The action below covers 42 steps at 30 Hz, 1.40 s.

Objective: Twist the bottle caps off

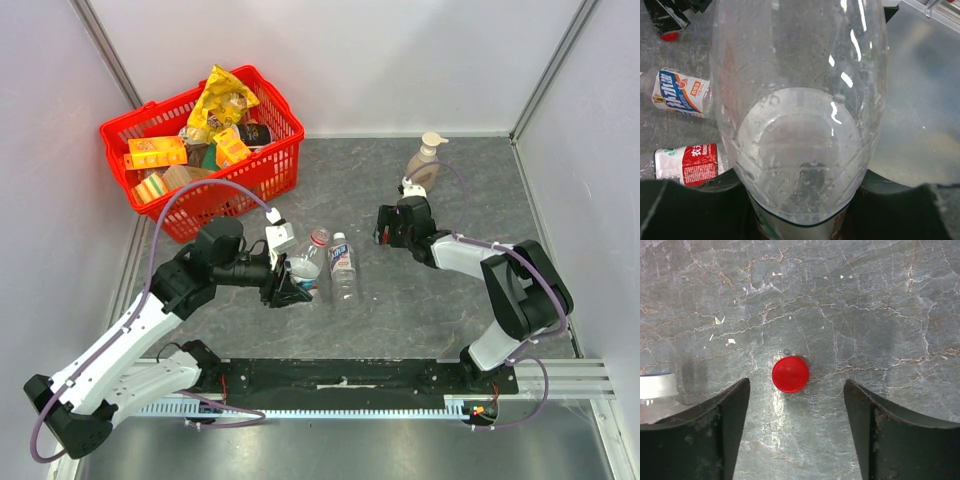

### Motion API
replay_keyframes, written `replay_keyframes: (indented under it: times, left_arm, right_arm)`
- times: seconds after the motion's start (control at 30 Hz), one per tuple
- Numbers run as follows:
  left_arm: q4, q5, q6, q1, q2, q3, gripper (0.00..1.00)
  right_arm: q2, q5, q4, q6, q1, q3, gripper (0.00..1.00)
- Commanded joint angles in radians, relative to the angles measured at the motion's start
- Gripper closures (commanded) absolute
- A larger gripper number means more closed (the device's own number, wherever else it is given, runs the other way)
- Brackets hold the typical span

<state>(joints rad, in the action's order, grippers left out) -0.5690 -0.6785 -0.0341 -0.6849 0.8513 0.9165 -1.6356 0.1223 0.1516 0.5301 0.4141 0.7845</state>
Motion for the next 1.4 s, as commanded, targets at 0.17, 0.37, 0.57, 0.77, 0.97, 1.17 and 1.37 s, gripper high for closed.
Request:
replay_keyframes:
  times: [0.17,0.37,0.57,0.77,0.97,1.17,1.37]
  left_arm:
    - [0.038,0.016,0.023,0.002,0.005,0.002,0.98]
    - [0.038,0.039,0.025,0.002,0.0,0.002,0.98]
    - [0.038,0.077,0.054,0.004,0.008,0.002,0.98]
    - [0.038,0.083,0.056,0.002,0.008,0.005,0.98]
    - [0.031,0.079,0.036,0.002,0.009,0.018,0.98]
    - [0.035,0.025,0.036,0.002,0.017,0.019,0.98]
    - [0.04,0.0,0.007,0.002,0.023,0.013,0.98]
  right_arm:
    - [0.097,-0.003,0.005,0.002,-0.005,0.016,0.07]
    - [0.233,-0.059,0.016,-0.016,-0.001,-0.016,0.02]
    - [0.4,-0.203,0.058,-0.01,-0.015,-0.059,0.02]
    - [0.497,-0.456,0.138,0.024,-0.032,-0.07,0.02]
    - [0.516,-0.764,0.365,0.119,-0.034,-0.077,0.02]
    - [0.427,-1.036,0.978,0.469,-0.026,-0.128,0.02]
    - [0.287,-1.083,1.426,0.729,0.075,-0.085,0.02]
